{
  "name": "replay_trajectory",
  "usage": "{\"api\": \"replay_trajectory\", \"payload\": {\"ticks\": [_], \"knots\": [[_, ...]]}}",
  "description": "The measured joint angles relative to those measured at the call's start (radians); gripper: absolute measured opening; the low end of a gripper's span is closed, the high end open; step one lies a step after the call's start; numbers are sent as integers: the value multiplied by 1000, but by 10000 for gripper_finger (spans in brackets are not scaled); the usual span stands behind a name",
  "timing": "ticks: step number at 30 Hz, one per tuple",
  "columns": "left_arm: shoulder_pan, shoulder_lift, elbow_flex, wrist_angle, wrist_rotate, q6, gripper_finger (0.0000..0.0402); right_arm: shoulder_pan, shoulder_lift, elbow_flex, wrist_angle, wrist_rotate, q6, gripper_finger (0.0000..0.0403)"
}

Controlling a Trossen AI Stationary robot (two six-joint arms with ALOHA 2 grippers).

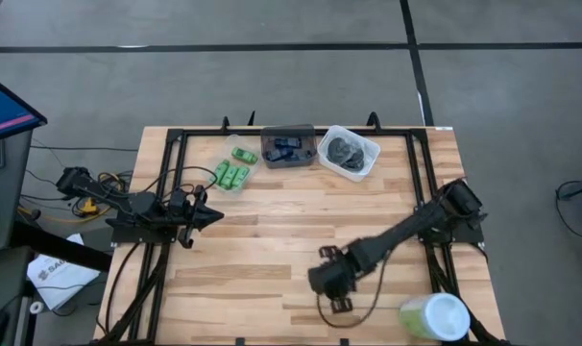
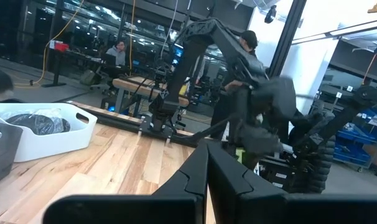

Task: Pick & Place Travel size toiletries
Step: Put the blue shave cream into the black bin

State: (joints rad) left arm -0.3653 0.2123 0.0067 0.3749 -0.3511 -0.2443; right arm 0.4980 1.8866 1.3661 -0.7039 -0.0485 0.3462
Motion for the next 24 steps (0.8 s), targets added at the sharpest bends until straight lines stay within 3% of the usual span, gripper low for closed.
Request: {"api": "replay_trajectory", "payload": {"ticks": [7, 14, 24], "knots": [[0, 0, 0, 1, 0, 0, 0, -193, -1, 146, 1, -90, -164, 117], [0, 0, 0, 1, 0, 0, 0, -393, -2, 272, 14, -99, -333, 117], [0, 0, 0, 1, 0, 0, 0, -673, -2, 333, 213, -54, -521, 117]]}}
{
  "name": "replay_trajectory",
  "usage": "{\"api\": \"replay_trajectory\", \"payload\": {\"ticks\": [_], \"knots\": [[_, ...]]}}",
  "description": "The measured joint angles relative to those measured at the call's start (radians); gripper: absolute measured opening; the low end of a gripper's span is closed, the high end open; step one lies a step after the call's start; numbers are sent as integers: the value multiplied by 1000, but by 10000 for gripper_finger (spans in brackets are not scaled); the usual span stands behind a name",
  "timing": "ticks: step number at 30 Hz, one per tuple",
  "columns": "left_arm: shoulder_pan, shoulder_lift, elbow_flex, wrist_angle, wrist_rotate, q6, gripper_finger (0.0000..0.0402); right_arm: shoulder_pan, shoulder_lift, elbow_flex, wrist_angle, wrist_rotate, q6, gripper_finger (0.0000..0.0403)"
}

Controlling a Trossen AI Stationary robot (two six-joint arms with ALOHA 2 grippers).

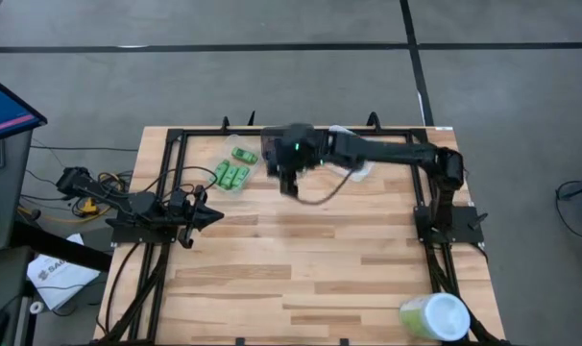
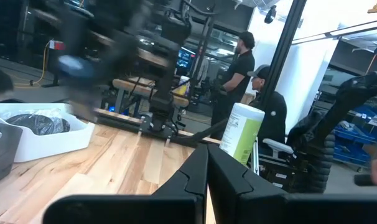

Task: Pick & Place Travel size toiletries
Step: Put the blue shave cream into the black bin

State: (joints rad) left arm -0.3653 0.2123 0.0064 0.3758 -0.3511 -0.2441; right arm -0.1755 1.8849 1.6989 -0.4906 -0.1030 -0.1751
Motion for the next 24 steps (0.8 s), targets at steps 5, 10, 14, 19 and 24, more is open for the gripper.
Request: {"api": "replay_trajectory", "payload": {"ticks": [5, 10, 14, 19, 24], "knots": [[0, 0, 0, 0, 0, 0, 0, -119, 1, 0, 69, 7, -115, 117], [0, 0, 0, 0, 0, 0, 0, -221, 6, 0, 53, 7, -236, 117], [0, 0, 0, 0, 0, 0, 0, -282, 41, -3, 28, -3, -280, 117], [0, 0, 0, 0, 0, 0, 0, -321, 93, -4, -4, -30, -351, 117], [0, 4, 0, 3, 0, 0, 0, -334, 138, -4, -6, -39, -382, 117]]}}
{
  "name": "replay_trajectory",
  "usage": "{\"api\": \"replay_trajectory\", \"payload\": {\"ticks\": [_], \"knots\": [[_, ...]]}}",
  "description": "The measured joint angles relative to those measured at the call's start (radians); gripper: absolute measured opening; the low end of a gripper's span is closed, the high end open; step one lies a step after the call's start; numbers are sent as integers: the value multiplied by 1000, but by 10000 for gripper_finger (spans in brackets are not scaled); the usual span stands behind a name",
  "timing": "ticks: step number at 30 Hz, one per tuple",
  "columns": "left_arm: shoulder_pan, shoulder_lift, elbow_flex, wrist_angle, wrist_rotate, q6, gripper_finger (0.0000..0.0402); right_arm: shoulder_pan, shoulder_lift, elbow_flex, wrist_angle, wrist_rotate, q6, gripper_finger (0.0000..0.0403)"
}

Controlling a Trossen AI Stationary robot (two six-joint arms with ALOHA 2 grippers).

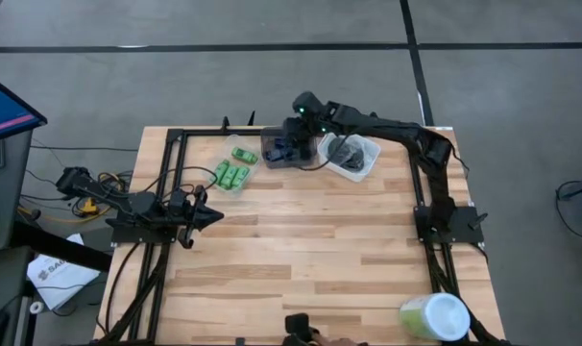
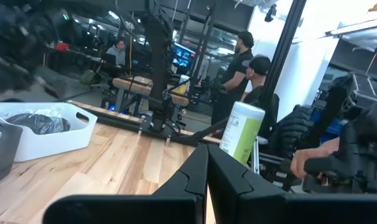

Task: Pick & Place Travel size toiletries
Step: Put the blue shave cream into the black bin, then return to Home Position

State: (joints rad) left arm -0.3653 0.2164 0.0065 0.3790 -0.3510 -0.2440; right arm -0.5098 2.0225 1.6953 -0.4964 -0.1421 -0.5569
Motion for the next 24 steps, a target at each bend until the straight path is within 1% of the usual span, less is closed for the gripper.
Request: {"api": "replay_trajectory", "payload": {"ticks": [2, 5, 7, 12, 14, 18, 20, 22, 24], "knots": [[0, 1, 0, -2, 5, 0, 0, -3, 24, 9, 26, -12, -16, 117], [0, 2, 0, 0, 9, 0, 0, -10, 50, -1, -21, -16, -18, 117], [0, 2, 0, 3, 9, 0, 0, -8, 65, 3, -4, -18, -20, 117], [0, 2, 0, 5, 8, 0, 0, -8, 82, 2, -34, -14, -20, 120], [0, 2, 0, 5, 9, 0, 0, -7, 82, 3, -20, -14, -20, 147], [0, 2, 0, 6, 8, 0, 0, -8, 73, 4, -20, -13, -13, 235], [0, 2, 0, 6, 8, 0, 0, -8, 67, 9, -25, -10, 12, 270], [0, 2, 0, 6, 8, 0, 0, -8, 61, 39, -65, -10, 52, 295], [0, 2, 0, 7, 8, 0, 0, -5, 58, 94, -118, -20, 96, 311]]}}
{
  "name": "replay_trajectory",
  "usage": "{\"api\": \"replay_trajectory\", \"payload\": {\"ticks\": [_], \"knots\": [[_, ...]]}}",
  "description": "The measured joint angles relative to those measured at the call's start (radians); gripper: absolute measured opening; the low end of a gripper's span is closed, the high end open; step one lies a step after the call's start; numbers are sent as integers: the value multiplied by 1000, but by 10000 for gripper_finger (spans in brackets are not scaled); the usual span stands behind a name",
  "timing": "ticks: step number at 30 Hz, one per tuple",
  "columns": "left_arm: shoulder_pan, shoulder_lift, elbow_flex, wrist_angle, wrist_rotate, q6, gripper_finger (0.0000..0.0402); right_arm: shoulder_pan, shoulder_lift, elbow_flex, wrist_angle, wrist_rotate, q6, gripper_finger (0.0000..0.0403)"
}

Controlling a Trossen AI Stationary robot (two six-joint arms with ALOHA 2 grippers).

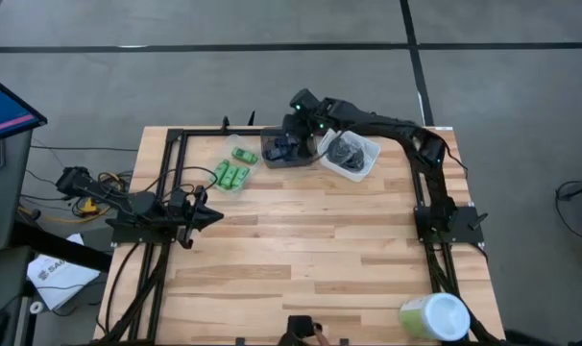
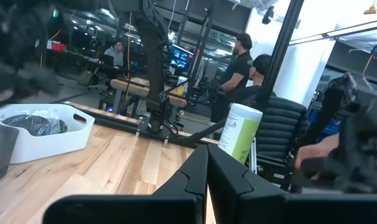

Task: Pick & Place Travel size toiletries
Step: Return to Home Position

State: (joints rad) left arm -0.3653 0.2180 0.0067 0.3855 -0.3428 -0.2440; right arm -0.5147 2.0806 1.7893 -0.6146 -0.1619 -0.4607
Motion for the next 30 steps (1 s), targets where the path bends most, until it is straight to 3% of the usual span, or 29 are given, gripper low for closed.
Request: {"api": "replay_trajectory", "payload": {"ticks": [5, 11, 14, 19, 24, 30], "knots": [[0, 0, 0, 1, 0, 0, 0, -3, 0, 246, -268, -160, 43, 311], [0, 0, 0, 2, 0, 0, 0, -2, -8, 571, -531, -265, 25, 246], [0, 0, 0, 3, -1, 0, 0, -6, -146, 476, -502, -291, -4, 178], [0, 0, 0, 5, -1, 0, 0, -34, -373, 360, -556, -322, -64, 26], [0, 0, 0, 6, -1, 0, 0, -112, -618, 193, -570, -340, -20, 19], [0, 0, 0, 7, -1, 0, 0, -232, -959, -173, -414, -409, 21, 6]]}}
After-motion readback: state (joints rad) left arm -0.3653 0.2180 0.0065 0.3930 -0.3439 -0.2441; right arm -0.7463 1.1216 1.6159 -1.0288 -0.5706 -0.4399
